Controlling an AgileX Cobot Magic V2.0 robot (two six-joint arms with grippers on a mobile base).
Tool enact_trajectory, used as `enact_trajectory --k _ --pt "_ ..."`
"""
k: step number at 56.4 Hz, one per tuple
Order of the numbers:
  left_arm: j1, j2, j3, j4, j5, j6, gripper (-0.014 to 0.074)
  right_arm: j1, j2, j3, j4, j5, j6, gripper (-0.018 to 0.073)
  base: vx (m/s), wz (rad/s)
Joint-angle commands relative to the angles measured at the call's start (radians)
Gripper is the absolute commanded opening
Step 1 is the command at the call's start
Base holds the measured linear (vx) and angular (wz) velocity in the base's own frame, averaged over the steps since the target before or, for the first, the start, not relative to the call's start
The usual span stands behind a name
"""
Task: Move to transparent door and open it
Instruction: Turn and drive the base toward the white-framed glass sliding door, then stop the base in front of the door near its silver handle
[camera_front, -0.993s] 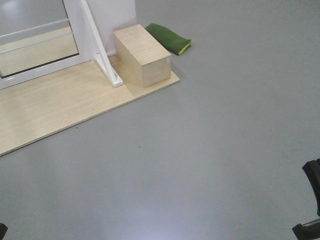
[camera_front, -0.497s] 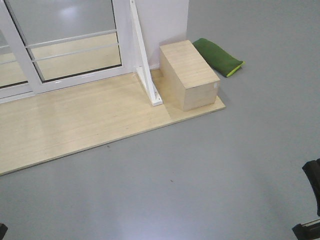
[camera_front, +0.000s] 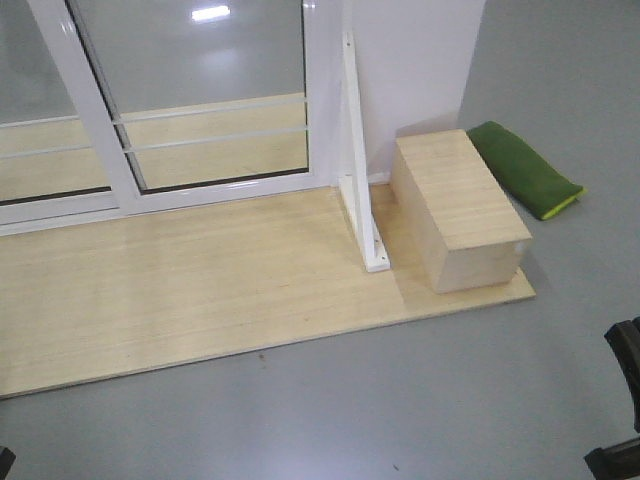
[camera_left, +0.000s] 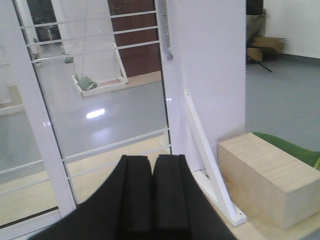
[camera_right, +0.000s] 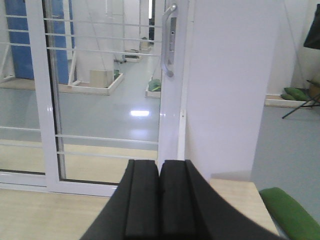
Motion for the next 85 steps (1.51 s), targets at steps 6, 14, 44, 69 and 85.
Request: enact_trajectory --k 6,14,44,69,85 --pt "-0.006 -0.006 -0.019 -0.003 -0.089 -0.007 0.0003 -0.006 -0.016 0.002 -0.009 -0.082 -0.003 -0.0001 0.48 0.43" --pt "-0.006 -0.006 -0.019 -0.003 -0.089 -0.007 0.0003 -0.006 -0.016 0.002 -0.009 -0.081 -0.003 -0.0001 0.47 0.45" --pt "-0.006 -0.006 -0.019 -0.003 -0.089 -0.007 0.0003 -0.006 -0.016 0.002 -0.009 -0.081 -0.003 -0.0001 0.44 0.23" --pt "-0.006 -0.006 -0.019 -0.003 -0.089 -0.007 0.0003 -0.006 -0.016 0.002 -0.009 -0.079 -0.003 -0.0001 0.36 0.01" --pt "-0.006 -0.006 -0.019 -0.003 -0.089 -0.007 0.0003 -0.006 -0.016 0.002 -0.009 -0.079 -0.003 -0.0001 0.27 -0.02"
